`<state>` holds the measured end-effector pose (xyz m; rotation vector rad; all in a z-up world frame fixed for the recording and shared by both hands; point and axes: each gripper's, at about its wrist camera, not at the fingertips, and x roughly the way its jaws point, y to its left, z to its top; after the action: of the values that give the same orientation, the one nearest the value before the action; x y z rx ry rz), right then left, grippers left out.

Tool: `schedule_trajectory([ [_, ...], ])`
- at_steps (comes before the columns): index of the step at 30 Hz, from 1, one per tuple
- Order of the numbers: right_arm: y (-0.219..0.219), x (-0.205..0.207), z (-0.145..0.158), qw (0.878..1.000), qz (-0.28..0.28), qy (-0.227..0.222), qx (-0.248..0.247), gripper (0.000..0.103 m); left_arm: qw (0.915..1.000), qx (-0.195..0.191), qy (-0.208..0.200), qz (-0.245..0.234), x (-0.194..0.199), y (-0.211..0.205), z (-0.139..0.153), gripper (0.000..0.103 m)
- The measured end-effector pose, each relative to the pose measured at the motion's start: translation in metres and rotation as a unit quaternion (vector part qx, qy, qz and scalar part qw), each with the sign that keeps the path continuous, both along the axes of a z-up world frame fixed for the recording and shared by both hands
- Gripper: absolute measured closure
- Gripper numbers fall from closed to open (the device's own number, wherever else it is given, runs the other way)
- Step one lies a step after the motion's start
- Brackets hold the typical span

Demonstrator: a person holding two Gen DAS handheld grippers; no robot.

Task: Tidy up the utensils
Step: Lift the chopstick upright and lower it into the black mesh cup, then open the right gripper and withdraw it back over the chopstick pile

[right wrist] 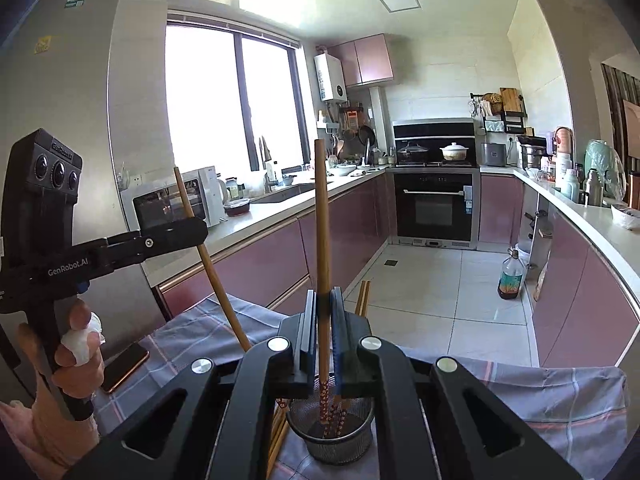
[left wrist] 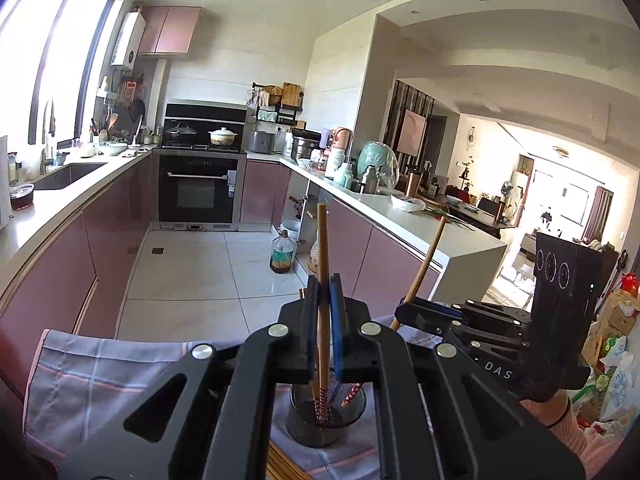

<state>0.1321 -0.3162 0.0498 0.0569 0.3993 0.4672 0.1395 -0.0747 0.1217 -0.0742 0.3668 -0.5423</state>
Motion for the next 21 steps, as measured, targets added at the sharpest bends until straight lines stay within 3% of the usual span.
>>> schedule_trajectory([
  [9,0.009,0.023,-0.028,0.998,0.002,0.053,-0.025,0.098,0.9973,0.038,0.063,-0.008,0.035,-0.029,-0.040,0.097],
  [17,0.016,0.040,-0.049,0.992,0.008,0.116,-0.048,0.097,0.9894,0.065,0.126,-0.030,0.069,-0.040,-0.082,0.097],
  [21,0.021,0.048,-0.058,0.989,0.008,0.140,-0.054,0.097,0.9879,0.065,0.137,-0.031,0.081,-0.038,-0.089,0.096],
])
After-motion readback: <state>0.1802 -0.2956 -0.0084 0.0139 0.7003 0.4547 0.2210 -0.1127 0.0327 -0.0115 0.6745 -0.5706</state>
